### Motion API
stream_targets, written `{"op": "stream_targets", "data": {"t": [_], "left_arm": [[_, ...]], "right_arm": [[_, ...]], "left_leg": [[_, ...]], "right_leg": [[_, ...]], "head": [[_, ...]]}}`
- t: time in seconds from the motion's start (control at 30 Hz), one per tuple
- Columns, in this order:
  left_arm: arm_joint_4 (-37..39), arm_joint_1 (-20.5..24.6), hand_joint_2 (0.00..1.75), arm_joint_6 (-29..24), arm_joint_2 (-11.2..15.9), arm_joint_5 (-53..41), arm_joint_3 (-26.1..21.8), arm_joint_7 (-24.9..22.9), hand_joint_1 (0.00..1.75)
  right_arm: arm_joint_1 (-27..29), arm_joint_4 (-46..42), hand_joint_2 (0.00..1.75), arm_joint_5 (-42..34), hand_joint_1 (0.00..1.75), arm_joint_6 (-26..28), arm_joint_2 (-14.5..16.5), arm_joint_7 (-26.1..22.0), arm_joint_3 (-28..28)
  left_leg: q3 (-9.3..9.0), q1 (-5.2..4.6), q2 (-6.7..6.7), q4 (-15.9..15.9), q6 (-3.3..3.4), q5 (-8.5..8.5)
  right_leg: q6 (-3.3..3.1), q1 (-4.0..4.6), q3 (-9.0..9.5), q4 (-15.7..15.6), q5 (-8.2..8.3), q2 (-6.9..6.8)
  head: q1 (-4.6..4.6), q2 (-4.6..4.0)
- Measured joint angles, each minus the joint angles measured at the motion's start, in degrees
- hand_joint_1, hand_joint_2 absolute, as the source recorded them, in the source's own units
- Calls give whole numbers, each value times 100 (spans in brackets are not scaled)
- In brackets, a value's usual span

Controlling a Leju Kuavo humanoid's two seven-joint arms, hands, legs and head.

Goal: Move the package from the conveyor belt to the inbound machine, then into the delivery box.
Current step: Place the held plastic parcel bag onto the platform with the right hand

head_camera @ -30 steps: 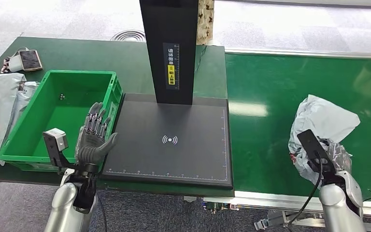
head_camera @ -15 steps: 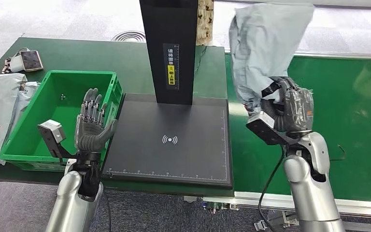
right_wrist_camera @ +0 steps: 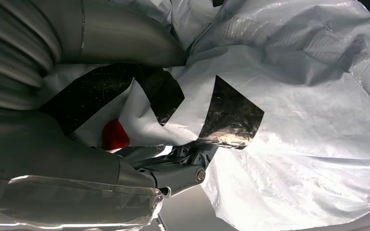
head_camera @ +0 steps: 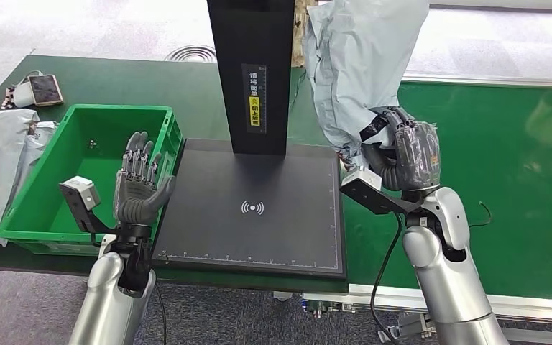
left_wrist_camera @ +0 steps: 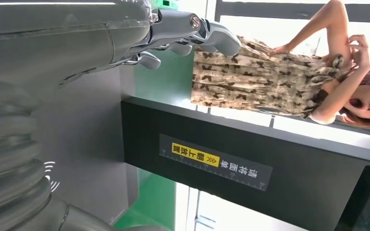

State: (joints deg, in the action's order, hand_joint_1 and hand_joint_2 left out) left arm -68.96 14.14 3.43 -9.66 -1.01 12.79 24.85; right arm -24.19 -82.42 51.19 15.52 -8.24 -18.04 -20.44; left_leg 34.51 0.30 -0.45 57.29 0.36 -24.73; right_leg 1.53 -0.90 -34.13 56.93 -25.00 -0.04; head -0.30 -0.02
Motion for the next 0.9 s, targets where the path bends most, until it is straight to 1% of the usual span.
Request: {"op": "stream_targets", "data": {"t": [0.17, 0.23, 0.3, 0.37, 0.43, 0.5, 0.57, 0.6, 0.63, 0.7, 0.73, 0.83, 0.87, 0.9], "left_arm": [[15, 2, 175, 0, 1, 19, 0, 5, 0], [15, 14, 175, 0, 2, 51, 3, 14, 0], [18, 43, 175, 0, 2, 87, 11, 30, 0], [29, 77, 175, 0, 2, 129, 20, 58, 0], [53, 112, 175, 3, 3, 176, 26, 84, 0], [83, 151, 175, 26, 8, 238, 30, 83, 0], [110, 197, 175, 48, 13, 293, 36, 25, 0], [119, 213, 175, 50, 15, 306, 38, -6, 0], [122, 223, 175, 49, 15, 313, 39, -29, 0], [123, 225, 175, 47, 15, 314, 39, -37, 0], [120, 227, 175, 22, 14, 304, 51, -105, 0], [109, 226, 175, -73, 8, 266, 149, -354, 0], [109, 224, 175, -81, 5, 262, 172, -371, 0], [109, 224, 175, -85, 2, 261, 178, -374, 0]], "right_arm": [[-53, 5, 175, -2, 175, -78, -3, -66, -73], [-222, 41, 175, -2, 175, -282, -7, -159, -247], [-529, 151, 175, -2, 175, -553, -10, -215, -555], [-890, 343, 175, -15, 175, -820, -8, -266, -980], [-1264, 617, 175, -74, 175, -1178, 5, -317, -1521], [-1657, 1002, 175, -194, 175, -1830, 51, -304, -2152], [-2010, 1473, 175, -325, 175, -2684, 128, -99, -2760], [-2119, 1637, 175, -365, 175, -2972, 156, 11, -2947], [-2176, 1736, 175, -386, 175, -3137, 171, 88, -3056], [-2190, 1766, 175, -394, 175, -3184, 174, 113, -3088], [-2229, 2005, 175, -483, 175, -3409, 169, 228, -3380], [-2558, 3104, 175, -1003, 175, -3838, 58, 617, -4779], [-2658, 3265, 175, -1096, 175, -3762, 17, 638, -5010], [-2715, 3322, 175, -1114, 175, -3757, 2, 643, -5109]], "left_leg": [[1, 0, 1, 0, 0, 0], [2, 0, 6, 0, 0, 0], [0, 0, 11, 0, -1, 1], [-1, 1, 12, 0, -3, 2], [-1, 3, 10, 0, -5, 4], [-1, 6, 8, -1, -7, 6], [-3, 9, 8, -1, -8, 6], [-4, 10, 9, -1, -8, 6], [-5, 10, 9, -1, -8, 6], [-6, 10, 9, -1, -8, 6], [-3, 10, -1, 0, -7, 7], [5, 8, -19, 4, -2, 9], [4, 7, -15, 5, -1, 8], [3, 7, -14, 6, 0, 8]], "right_leg": [[0, 0, -1, 2, 0, 2], [-1, 0, -2, 4, 1, 9], [-2, 0, -3, 5, 2, 14], [-3, 1, -3, 5, 3, 15], [-4, 4, -2, 6, 3, 12], [-4, 7, -1, 7, 3, 8], [-5, 9, 0, 7, 3, 8], [-6, 10, 0, 7, 4, 9], [-6, 10, 0, 7, 4, 9], [-6, 10, 0, 7, 4, 9], [-6, 10, 1, 6, 3, -1], [-3, 6, 4, -1, 1, -18], [-2, 5, 4, -3, 1, -13], [-2, 4, 5, -5, 2, -12]], "head": [[0, 0], [0, 0], [1, 0], [1, 0], [-1, 0], [-1, 0], [0, 0], [-1, 0], [1, 0], [1, 0], [1, 0], [1, 0], [1, 0], [1, 0]]}}
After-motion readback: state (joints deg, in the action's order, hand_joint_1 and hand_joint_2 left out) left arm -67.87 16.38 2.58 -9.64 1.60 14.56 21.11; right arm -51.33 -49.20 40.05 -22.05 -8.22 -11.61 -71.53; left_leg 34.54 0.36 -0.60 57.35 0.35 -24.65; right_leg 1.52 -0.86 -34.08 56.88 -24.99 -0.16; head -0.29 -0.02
